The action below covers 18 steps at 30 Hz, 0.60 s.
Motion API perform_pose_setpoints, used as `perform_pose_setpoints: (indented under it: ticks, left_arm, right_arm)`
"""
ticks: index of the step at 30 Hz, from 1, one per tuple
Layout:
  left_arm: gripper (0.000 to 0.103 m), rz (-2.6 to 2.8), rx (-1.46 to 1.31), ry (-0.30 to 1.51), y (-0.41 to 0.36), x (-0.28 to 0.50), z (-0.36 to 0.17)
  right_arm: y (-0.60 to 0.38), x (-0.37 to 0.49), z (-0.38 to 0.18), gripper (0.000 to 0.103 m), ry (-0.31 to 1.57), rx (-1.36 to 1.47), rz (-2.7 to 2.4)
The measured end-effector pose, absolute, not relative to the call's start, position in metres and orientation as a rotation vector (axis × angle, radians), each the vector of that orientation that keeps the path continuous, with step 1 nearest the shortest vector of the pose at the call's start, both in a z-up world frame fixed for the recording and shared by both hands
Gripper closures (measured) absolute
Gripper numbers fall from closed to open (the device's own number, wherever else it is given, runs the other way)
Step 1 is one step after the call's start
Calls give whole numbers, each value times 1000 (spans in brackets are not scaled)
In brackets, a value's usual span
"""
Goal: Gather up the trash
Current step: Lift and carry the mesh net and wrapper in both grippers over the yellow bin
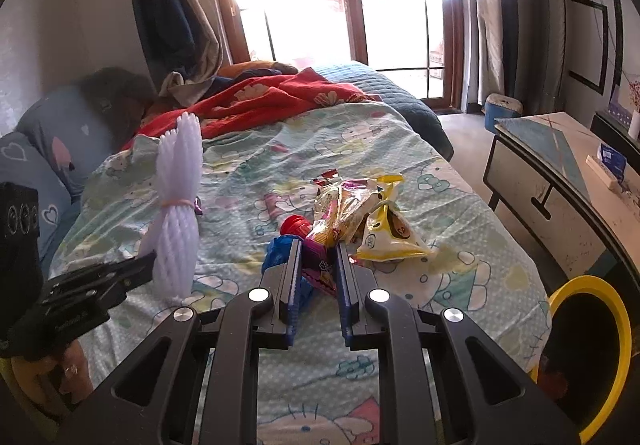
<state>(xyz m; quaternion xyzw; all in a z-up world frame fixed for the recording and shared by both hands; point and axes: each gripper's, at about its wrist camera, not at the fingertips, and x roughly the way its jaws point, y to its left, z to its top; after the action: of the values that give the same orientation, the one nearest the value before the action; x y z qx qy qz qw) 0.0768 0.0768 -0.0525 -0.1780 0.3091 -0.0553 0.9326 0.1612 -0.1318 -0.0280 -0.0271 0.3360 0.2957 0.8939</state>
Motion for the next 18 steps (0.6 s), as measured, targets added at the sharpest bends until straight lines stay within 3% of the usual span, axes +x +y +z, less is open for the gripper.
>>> perform_pose_setpoints:
  ticks: [18]
  left_arm:
    - [95,-182,-245,604,17,83,-34]
  right_arm:
    - [-199,148,-15,87,655,-5,533]
